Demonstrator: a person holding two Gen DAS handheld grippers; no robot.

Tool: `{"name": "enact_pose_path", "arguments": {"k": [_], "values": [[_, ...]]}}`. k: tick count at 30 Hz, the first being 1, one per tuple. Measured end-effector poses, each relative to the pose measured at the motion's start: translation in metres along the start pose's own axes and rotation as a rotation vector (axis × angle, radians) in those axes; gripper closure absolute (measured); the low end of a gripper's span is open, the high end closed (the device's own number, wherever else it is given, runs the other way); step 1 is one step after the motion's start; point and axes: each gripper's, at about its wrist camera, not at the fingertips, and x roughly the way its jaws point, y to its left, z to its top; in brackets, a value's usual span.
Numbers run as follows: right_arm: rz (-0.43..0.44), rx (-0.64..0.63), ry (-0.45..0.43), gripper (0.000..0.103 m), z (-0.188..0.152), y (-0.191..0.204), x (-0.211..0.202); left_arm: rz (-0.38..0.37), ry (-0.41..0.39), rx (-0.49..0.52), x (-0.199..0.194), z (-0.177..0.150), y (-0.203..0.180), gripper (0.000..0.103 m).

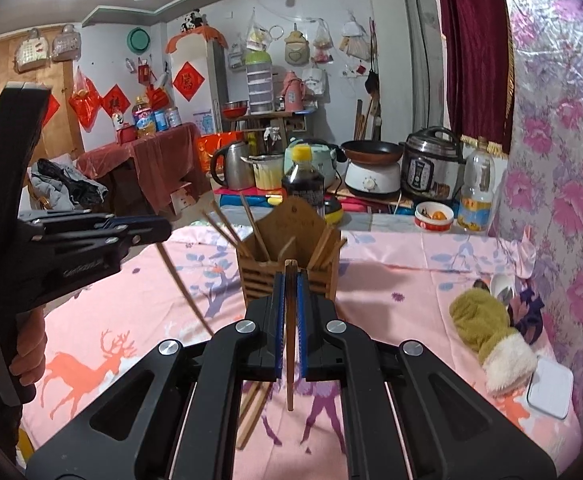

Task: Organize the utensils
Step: 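Lift both held chopsticks and carry them over the wooden caddy, then lower both chopsticks into the caddy and open both tools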

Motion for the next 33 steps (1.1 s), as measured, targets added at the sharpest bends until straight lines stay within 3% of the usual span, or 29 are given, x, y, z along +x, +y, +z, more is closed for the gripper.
{"name": "enact_pose_path", "arguments": {"k": [3, 7, 10, 12, 16, 20, 21, 22, 24, 29, 31, 33], "values": [[0.005, 0.031, -0.046, 0.096, 0.025, -0.002, 0.004, 0.011, -0.052, -0.018, 0.001, 0.030, 0.001, 0.097], [-0.030, 0.079, -0.192, 0.096, 0.058, -0.004, 0.005, 0.067, -0.159, -0.043, -0.001, 0.065, 0.002, 0.097], [-0.073, 0.106, -0.310, 0.096, 0.071, -0.006, 0.019, 0.097, -0.221, -0.077, 0.006, 0.078, 0.005, 0.097], [-0.088, 0.125, -0.336, 0.096, 0.072, -0.008, 0.036, 0.113, -0.248, -0.102, 0.017, 0.081, 0.008, 0.097], [-0.086, 0.175, -0.340, 0.096, 0.065, -0.016, 0.067, 0.102, -0.253, -0.147, 0.049, 0.070, 0.017, 0.097], [-0.071, 0.172, -0.251, 0.095, 0.052, -0.021, 0.106, 0.040, -0.162, -0.167, 0.091, 0.051, 0.027, 0.097], [-0.074, 0.170, -0.214, 0.093, 0.044, -0.023, 0.117, 0.028, -0.145, -0.178, 0.097, 0.047, 0.030, 0.090], [-0.080, 0.180, -0.206, 0.090, 0.040, -0.025, 0.122, 0.017, -0.126, -0.194, 0.104, 0.041, 0.034, 0.065], [-0.082, 0.181, -0.172, 0.089, 0.038, -0.029, 0.128, 0.031, -0.149, -0.230, 0.106, 0.030, 0.042, 0.035], [-0.075, 0.203, -0.210, 0.078, 0.041, -0.031, 0.109, 0.033, -0.131, -0.247, 0.102, 0.025, 0.055, 0.032], [-0.086, 0.193, -0.221, 0.072, 0.042, -0.030, 0.105, 0.017, -0.136, -0.287, 0.096, 0.024, 0.062, 0.020], [-0.090, 0.186, -0.227, 0.067, 0.043, -0.028, 0.101, 0.027, -0.140, -0.286, 0.089, 0.025, 0.065, 0.017]]}}
